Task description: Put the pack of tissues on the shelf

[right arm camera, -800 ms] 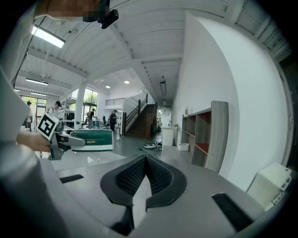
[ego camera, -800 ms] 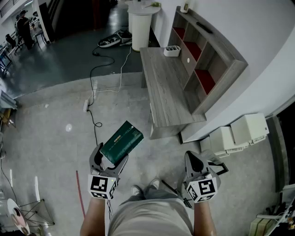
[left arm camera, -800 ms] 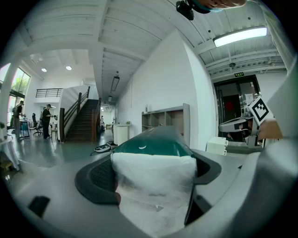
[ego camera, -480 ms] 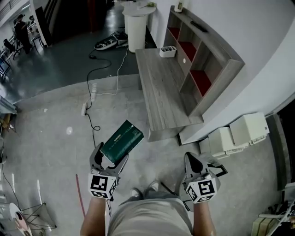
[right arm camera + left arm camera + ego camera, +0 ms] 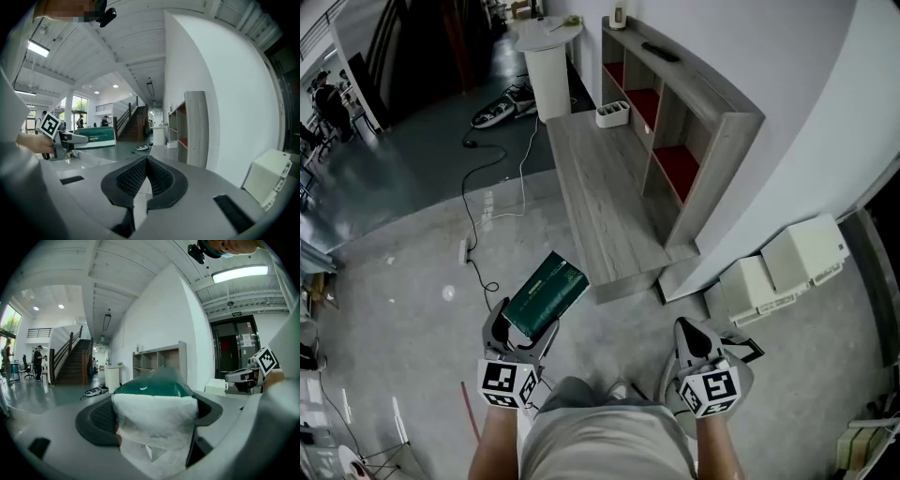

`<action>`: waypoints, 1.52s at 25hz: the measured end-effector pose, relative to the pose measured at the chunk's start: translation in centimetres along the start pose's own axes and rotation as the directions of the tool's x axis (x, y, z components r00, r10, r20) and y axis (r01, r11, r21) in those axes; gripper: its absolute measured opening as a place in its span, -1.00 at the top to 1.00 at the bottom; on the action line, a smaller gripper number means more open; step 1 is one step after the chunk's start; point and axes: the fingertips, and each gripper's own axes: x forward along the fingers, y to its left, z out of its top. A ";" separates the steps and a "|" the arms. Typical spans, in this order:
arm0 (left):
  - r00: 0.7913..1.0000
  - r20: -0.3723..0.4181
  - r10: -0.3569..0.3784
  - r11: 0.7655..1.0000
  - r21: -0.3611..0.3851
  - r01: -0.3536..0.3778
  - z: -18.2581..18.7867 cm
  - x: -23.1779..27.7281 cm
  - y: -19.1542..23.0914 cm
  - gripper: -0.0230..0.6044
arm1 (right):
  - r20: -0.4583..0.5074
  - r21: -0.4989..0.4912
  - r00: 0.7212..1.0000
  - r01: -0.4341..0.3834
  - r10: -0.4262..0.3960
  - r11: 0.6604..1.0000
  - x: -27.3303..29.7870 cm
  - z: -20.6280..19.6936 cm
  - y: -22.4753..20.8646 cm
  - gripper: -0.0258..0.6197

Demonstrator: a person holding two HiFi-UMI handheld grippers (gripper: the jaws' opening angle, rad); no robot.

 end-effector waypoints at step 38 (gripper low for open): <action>0.907 -0.036 -0.420 0.907 -0.050 0.418 3.5 40.0 11.8 -0.55 | -0.106 0.060 0.945 0.316 -0.309 0.947 29.3 4.9 -11.2 0.83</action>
